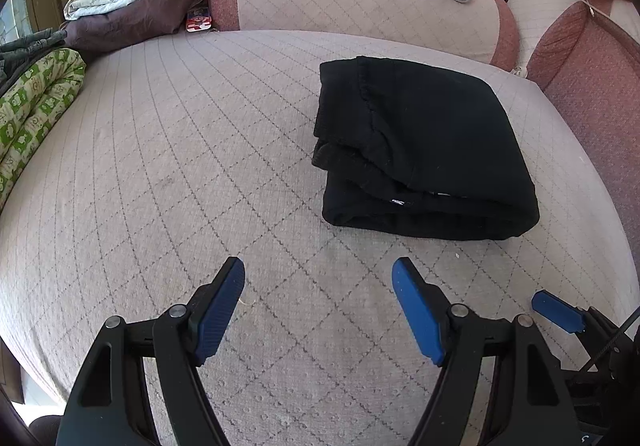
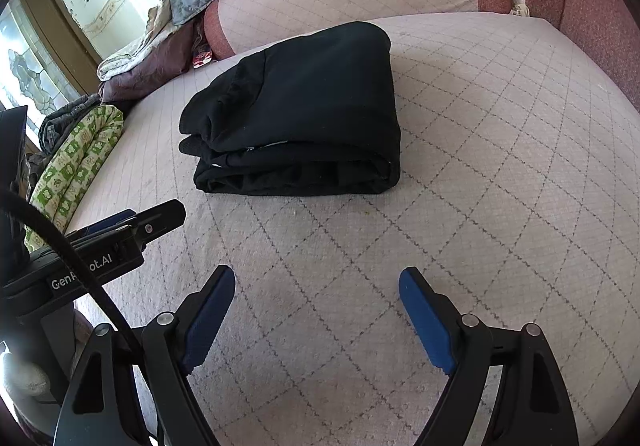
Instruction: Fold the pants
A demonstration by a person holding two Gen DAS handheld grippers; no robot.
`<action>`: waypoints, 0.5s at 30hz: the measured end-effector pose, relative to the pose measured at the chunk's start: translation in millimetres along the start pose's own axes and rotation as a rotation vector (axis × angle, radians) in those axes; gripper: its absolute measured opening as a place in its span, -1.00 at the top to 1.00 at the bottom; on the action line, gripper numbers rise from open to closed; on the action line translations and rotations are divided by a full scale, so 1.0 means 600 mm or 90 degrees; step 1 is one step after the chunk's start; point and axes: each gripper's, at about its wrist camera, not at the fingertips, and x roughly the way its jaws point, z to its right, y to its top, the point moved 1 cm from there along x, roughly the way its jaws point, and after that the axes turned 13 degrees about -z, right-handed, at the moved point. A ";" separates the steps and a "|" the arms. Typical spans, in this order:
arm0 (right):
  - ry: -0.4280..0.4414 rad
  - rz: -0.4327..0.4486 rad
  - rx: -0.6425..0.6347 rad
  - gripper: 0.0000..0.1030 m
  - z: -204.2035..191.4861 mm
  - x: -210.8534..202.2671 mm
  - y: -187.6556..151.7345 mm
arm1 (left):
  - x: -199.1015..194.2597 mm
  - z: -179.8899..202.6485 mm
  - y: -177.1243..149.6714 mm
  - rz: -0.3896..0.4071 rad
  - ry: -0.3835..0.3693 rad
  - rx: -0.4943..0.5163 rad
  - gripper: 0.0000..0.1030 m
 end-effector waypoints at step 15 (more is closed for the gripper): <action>-0.005 -0.001 0.000 -0.73 0.004 0.005 0.000 | -0.001 -0.043 0.029 -0.013 -0.070 -0.046 -0.46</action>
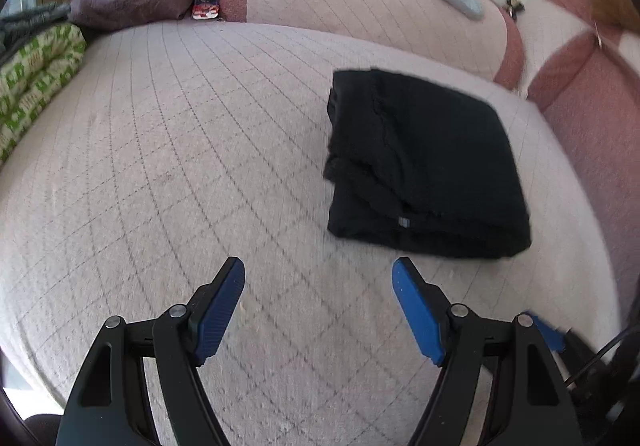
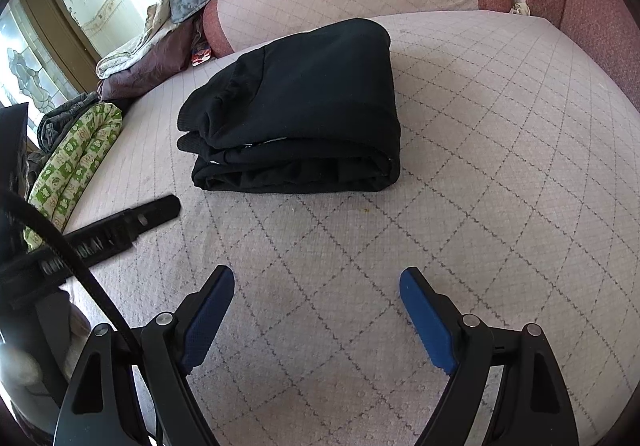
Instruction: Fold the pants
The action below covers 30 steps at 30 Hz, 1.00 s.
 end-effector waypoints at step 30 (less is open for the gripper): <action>0.185 0.014 0.031 0.02 0.051 0.042 0.275 | 0.129 0.068 0.206 -0.070 -0.274 -0.018 -0.24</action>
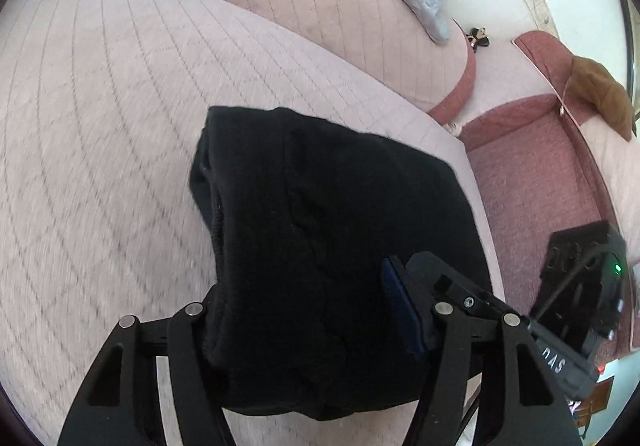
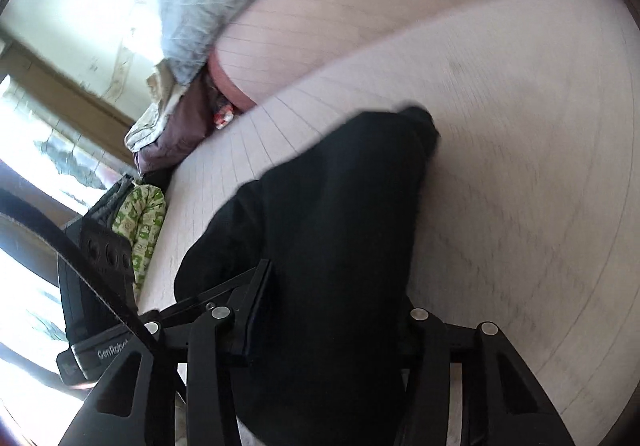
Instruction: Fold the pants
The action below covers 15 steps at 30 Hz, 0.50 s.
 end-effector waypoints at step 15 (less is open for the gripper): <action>-0.168 0.128 0.020 -0.51 0.001 -0.070 0.000 | -0.088 -0.007 0.008 0.118 -0.032 -0.030 -0.30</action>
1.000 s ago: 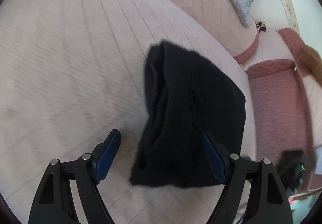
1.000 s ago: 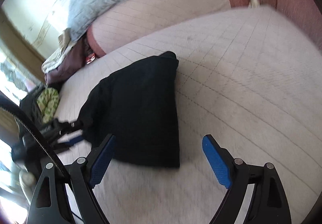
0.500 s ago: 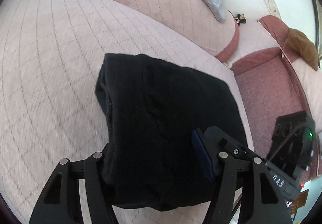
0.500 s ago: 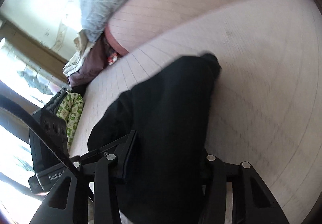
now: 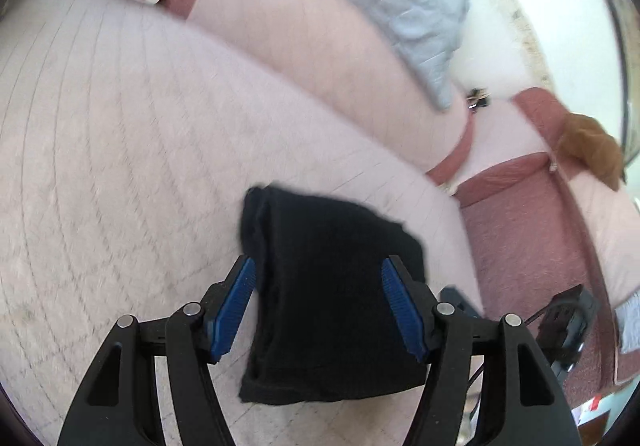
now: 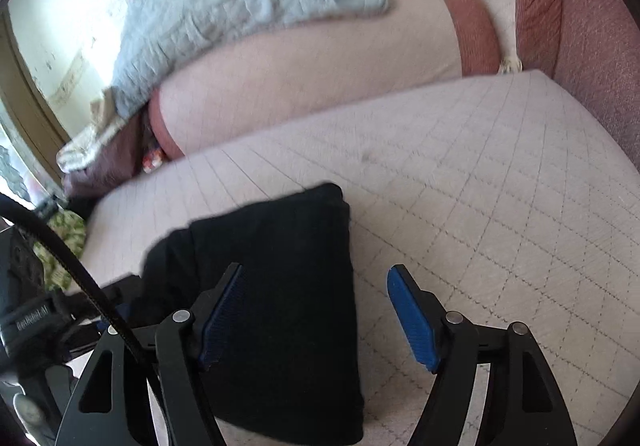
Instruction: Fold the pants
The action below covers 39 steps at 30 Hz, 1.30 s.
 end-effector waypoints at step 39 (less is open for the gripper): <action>-0.138 0.082 -0.122 -0.90 -0.083 -0.192 -0.239 | -0.184 0.158 -0.277 0.284 0.439 0.259 -1.00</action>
